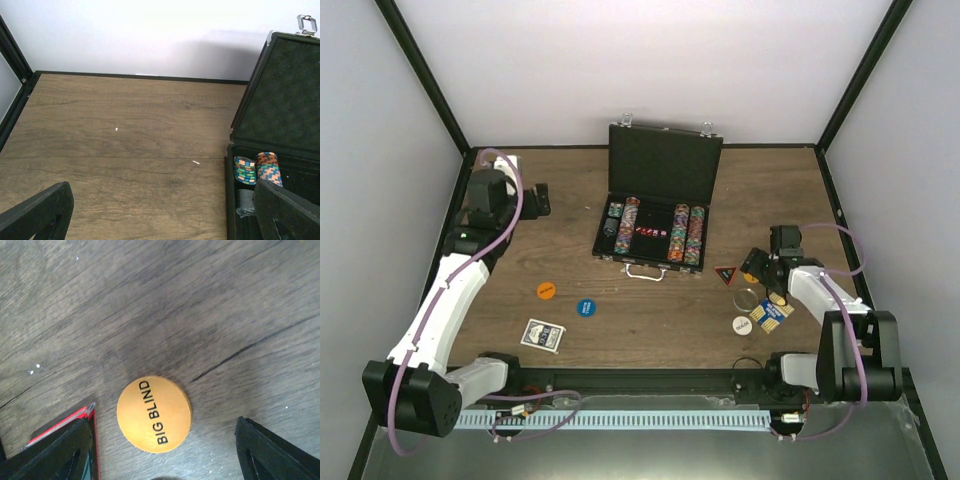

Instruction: Pack up texas hold em set

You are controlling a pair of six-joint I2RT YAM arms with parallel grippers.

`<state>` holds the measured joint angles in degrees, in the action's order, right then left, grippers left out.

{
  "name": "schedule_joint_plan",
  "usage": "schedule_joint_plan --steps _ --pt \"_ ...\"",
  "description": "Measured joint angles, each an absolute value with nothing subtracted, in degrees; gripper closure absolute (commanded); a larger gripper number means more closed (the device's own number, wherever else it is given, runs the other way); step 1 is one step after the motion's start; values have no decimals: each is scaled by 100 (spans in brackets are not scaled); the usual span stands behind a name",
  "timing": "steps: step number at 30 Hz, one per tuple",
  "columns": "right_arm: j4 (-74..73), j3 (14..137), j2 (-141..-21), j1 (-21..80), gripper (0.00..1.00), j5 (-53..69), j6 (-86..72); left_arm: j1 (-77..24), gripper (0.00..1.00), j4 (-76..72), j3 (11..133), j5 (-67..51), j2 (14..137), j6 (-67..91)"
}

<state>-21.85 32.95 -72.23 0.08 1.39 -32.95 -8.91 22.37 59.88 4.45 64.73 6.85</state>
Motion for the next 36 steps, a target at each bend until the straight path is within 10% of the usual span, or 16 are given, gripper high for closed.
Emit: schedule_joint_plan --steps 36 --pt "-2812 4165 -8571 825 31 -1020 -2952 -1168 0 2237 5988 661 6462 683"
